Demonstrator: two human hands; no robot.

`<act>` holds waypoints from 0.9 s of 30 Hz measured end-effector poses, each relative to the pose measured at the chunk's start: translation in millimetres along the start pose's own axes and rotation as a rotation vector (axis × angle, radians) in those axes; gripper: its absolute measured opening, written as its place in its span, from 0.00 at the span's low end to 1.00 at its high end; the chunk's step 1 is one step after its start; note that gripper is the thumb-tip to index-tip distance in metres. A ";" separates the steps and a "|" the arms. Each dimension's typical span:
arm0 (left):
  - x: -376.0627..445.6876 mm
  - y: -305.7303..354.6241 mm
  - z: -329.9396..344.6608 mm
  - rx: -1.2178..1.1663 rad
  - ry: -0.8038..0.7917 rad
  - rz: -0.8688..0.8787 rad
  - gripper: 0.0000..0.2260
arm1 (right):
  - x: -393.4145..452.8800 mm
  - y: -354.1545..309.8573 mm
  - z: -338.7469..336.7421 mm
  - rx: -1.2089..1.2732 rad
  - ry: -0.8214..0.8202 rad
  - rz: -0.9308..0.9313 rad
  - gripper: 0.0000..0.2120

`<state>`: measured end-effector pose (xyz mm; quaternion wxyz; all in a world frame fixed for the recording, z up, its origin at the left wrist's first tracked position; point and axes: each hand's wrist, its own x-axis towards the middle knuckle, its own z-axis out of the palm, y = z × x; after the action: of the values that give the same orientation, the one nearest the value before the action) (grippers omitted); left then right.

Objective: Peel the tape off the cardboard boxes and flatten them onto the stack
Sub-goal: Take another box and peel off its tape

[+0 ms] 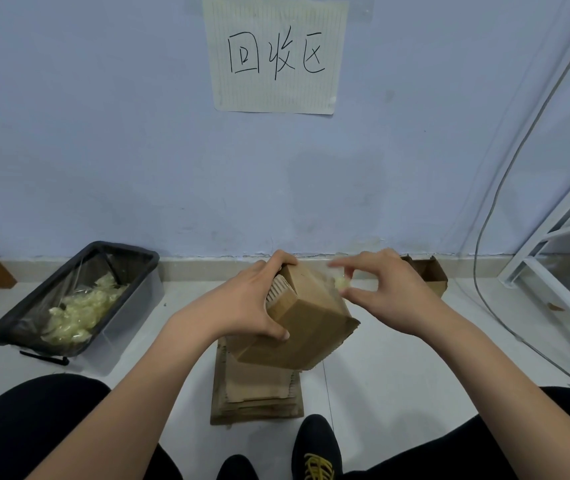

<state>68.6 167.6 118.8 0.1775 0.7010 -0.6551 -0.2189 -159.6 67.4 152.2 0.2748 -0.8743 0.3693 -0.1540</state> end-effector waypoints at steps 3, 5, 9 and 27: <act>-0.2 -1.1 -0.6 0.013 -0.011 -0.006 0.44 | 1.1 3.2 2.6 0.039 0.045 0.021 0.11; -0.1 -1.5 -1.0 0.020 -0.016 -0.008 0.44 | 0.4 2.9 3.0 0.162 0.069 0.063 0.08; 0.5 -2.2 -1.1 0.027 -0.022 -0.016 0.45 | -0.9 0.5 3.8 0.274 0.086 0.095 0.10; -41.2 -56.6 -107.3 -0.073 0.347 -0.319 0.44 | 61.8 -57.4 51.0 0.619 0.118 0.068 0.03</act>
<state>172.2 209.1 181.8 0.2757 0.8158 -0.4876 -0.1439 -61.3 74.1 149.5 0.5111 -0.7258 0.3492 -0.3001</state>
